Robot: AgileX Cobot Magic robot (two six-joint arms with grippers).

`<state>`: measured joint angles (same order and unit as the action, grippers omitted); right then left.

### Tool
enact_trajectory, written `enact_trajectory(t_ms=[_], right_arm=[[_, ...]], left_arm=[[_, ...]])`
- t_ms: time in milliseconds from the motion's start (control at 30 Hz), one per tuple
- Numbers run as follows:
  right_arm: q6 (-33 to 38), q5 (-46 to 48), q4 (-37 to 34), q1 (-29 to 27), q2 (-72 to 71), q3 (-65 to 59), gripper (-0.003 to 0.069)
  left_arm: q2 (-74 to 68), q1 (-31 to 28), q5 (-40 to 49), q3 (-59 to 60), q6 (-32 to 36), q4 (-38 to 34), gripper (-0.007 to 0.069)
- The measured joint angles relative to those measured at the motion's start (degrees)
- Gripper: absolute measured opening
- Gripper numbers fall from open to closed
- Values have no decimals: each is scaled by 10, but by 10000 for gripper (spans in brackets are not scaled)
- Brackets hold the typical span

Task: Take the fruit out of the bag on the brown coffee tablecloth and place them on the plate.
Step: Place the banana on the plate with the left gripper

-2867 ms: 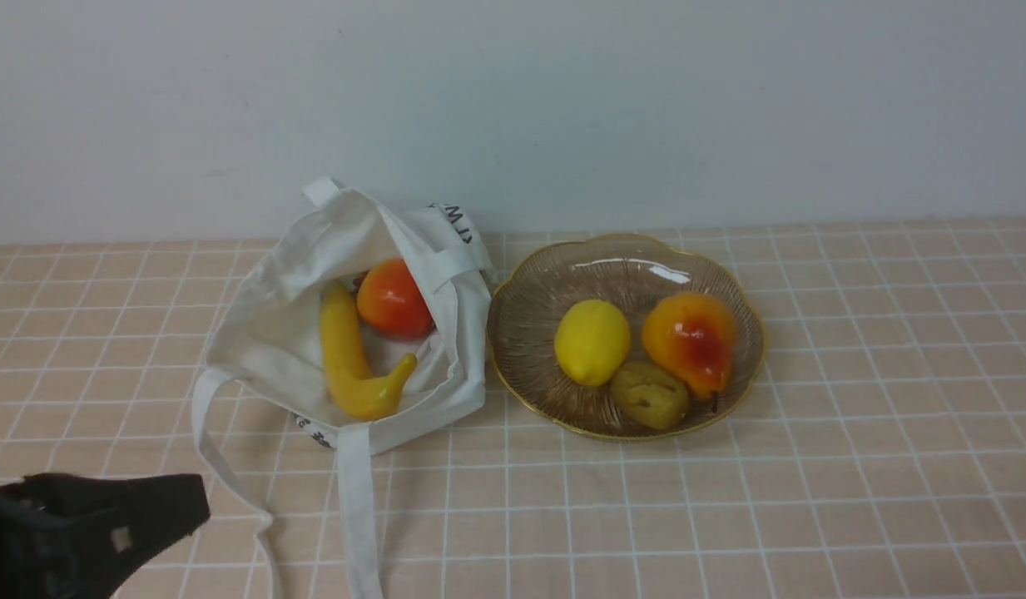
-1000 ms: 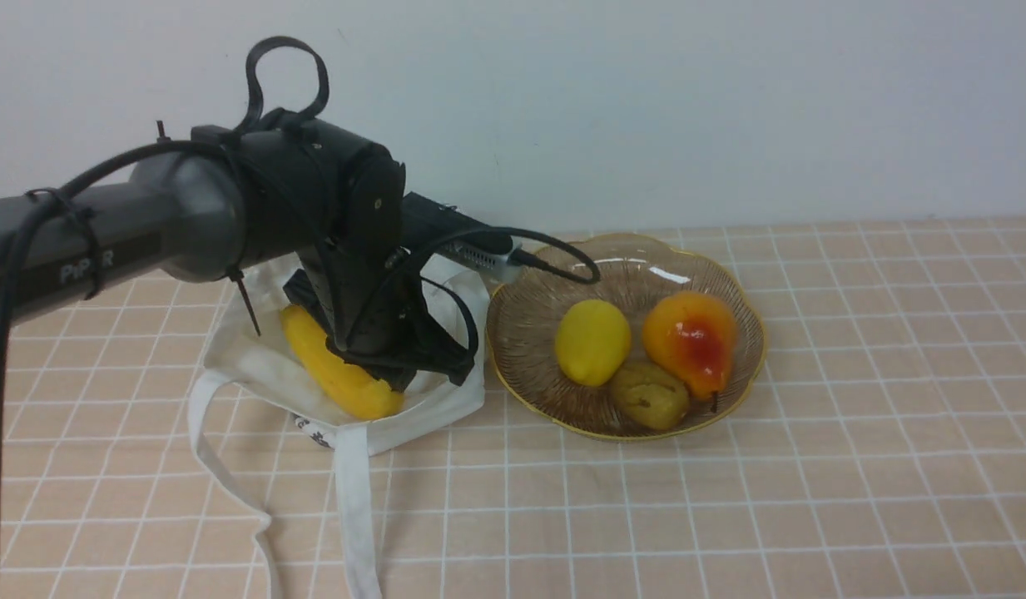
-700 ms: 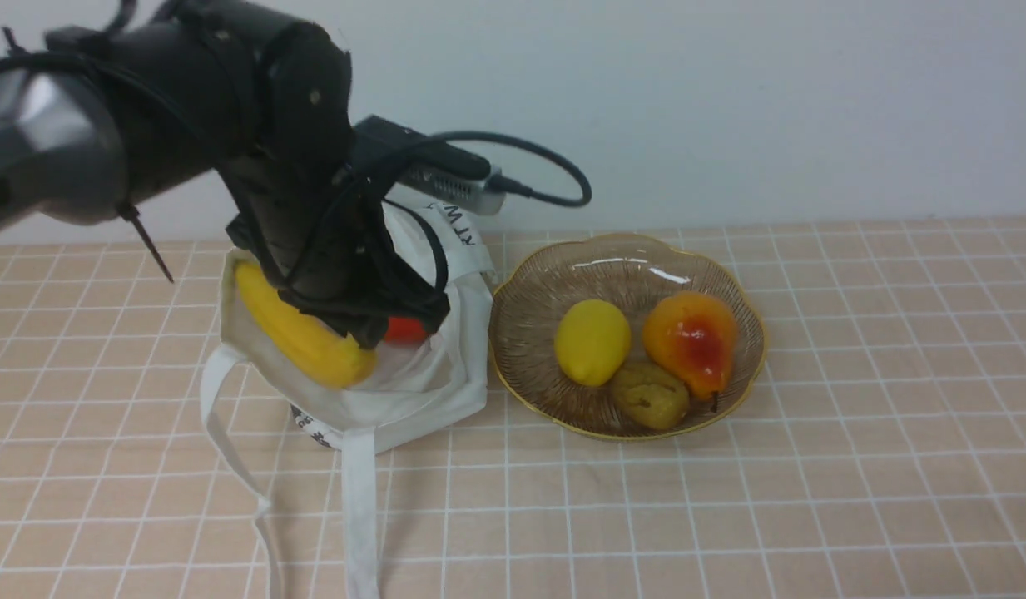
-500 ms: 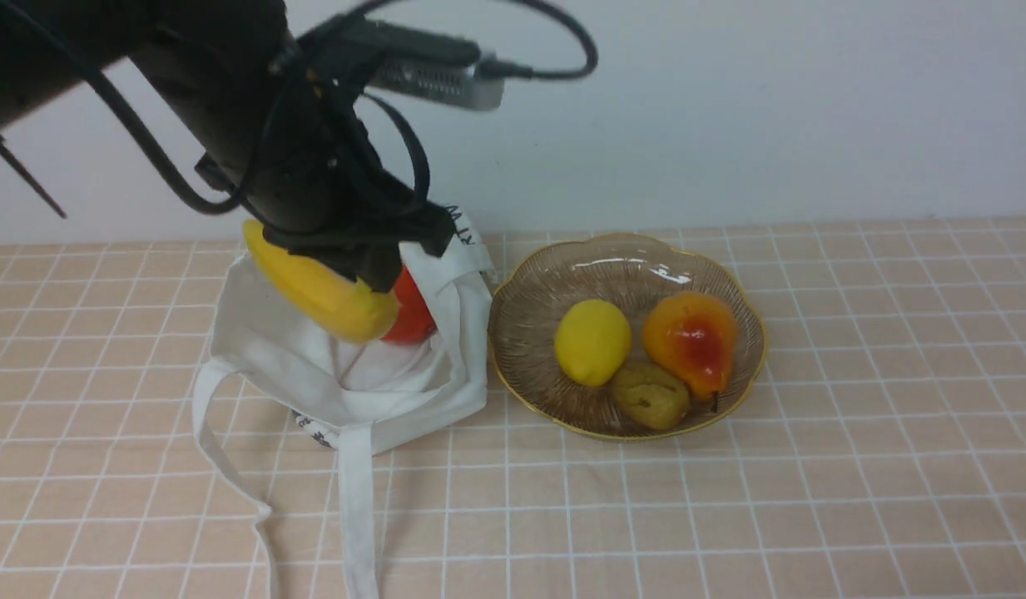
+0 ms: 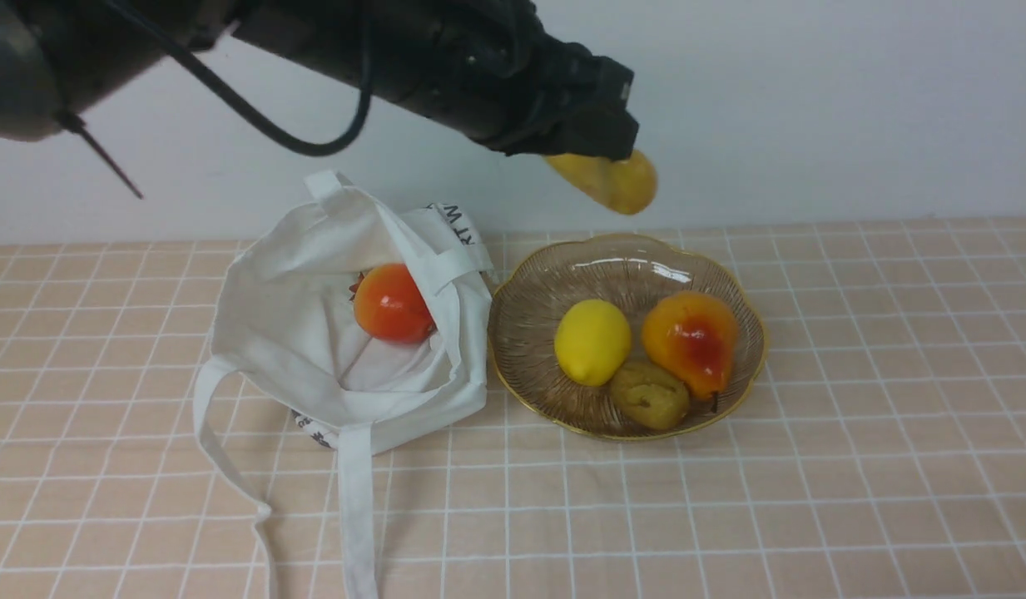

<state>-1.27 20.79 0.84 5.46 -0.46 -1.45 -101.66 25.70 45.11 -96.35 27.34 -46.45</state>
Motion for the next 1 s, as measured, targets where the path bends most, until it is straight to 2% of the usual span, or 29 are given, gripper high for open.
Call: enact_trajectory(t_ms=[67,100,133,300,433,667,800,933,1000], right_arm=[[0,0,0,0,0,0,-15],[0,0,0,0,0,0,-15],[0,0,0,0,0,0,-15],[0,0,0,0,0,0,-15],[0,0,0,0,0,0,-15],[0,0,0,0,0,0,-15],[0,0,0,0,0,0,-15],[0,0,0,0,0,0,-15],[0,0,0,0,0,0,-15]], left_arm=[[-22,0,-19,0,17,-43,97],[-59,0,-46,0,54,-120,97],[-63,0,-48,0,57,-120,97],[-143,0,-70,0,134,-246,97],[-181,0,-84,0,160,-296,97],[-199,0,-113,0,167,-311,102],[-199,0,-114,0,169,-307,138],[-199,0,-104,0,169,-234,275],[-199,-1,-97,0,169,-213,313]])
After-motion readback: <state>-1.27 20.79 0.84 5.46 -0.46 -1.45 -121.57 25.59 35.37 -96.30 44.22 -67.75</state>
